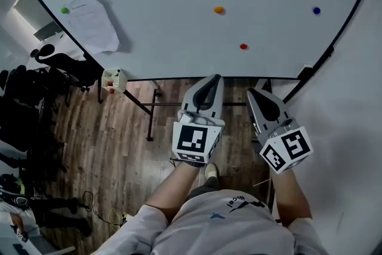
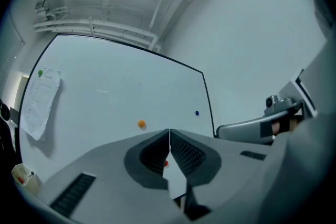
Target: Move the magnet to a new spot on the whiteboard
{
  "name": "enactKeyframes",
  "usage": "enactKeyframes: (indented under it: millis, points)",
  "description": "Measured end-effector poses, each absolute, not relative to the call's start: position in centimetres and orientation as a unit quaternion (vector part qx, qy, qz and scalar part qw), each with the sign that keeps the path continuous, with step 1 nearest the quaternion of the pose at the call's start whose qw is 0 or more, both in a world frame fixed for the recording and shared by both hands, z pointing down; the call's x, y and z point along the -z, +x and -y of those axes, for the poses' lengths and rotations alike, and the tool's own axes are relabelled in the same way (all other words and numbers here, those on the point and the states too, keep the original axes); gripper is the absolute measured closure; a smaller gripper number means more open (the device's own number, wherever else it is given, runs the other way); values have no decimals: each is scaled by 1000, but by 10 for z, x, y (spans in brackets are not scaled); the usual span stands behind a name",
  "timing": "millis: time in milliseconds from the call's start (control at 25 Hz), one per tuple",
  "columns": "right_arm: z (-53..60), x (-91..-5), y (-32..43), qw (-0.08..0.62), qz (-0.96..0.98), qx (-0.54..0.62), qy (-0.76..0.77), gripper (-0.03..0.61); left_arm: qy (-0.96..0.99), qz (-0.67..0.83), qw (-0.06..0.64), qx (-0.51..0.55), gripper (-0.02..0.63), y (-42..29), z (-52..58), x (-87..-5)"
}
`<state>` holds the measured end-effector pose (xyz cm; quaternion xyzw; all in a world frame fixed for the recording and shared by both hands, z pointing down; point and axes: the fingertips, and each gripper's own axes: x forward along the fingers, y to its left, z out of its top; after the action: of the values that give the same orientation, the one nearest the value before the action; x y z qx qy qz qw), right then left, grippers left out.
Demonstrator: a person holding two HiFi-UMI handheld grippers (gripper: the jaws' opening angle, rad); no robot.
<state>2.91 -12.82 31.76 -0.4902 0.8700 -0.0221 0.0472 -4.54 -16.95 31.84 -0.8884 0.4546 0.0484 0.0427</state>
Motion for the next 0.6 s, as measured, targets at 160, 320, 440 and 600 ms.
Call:
enactKeyframes:
  millis: [160,320,440,600]
  points:
    - [154,-321,24,41,-861,21,-506,565,-885,-459,51,-62,598,-52,205,-315]
    - [180,-312,22,37,-859,12,-510,565,-882,-463,65,-65,598,-51,231,-309]
    - [199,-314,21,33,-861,8,-508,565,-880,-467,65,-60,598,-50,249,-312]
    - [231,-315,24,39,-870,10,-492,565,-873,-481,68,-44,598,-44,276,-315]
